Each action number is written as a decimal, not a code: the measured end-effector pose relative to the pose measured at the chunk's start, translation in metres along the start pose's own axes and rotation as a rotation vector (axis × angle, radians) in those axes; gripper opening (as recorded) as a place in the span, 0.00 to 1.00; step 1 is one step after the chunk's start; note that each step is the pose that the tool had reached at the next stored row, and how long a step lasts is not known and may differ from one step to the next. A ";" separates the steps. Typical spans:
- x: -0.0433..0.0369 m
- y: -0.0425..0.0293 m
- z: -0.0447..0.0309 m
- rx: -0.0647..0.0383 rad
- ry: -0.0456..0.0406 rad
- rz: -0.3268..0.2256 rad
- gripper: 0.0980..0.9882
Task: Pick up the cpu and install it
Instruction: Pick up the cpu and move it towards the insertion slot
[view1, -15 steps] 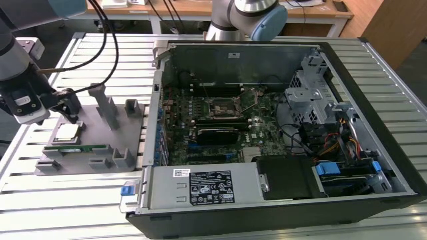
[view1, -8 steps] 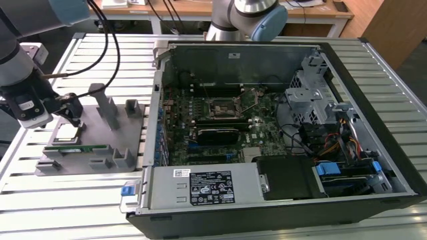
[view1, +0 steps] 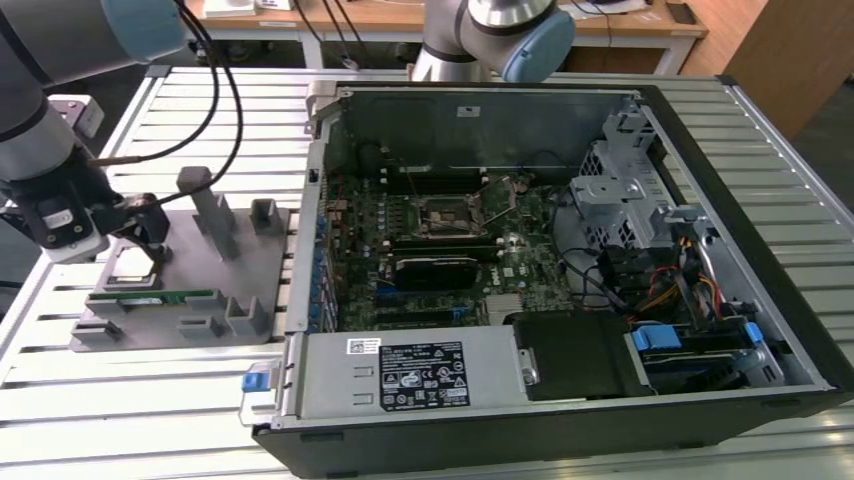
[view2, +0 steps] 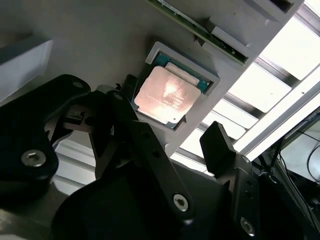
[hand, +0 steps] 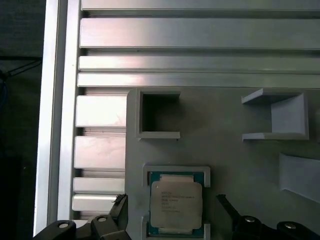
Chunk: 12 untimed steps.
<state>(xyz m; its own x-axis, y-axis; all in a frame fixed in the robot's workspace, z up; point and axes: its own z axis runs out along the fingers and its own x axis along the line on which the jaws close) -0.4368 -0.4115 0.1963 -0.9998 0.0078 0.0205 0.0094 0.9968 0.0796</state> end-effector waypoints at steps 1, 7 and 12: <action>-0.0004 -0.0001 0.0010 0.000 -0.0002 0.004 0.76; -0.0043 -0.0005 0.0058 0.001 -0.0011 0.013 0.76; -0.0044 -0.0009 0.0101 0.004 -0.0013 0.016 0.76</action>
<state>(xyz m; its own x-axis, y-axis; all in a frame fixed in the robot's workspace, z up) -0.4326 -0.4117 0.1861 -0.9995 0.0236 0.0204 0.0251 0.9968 0.0754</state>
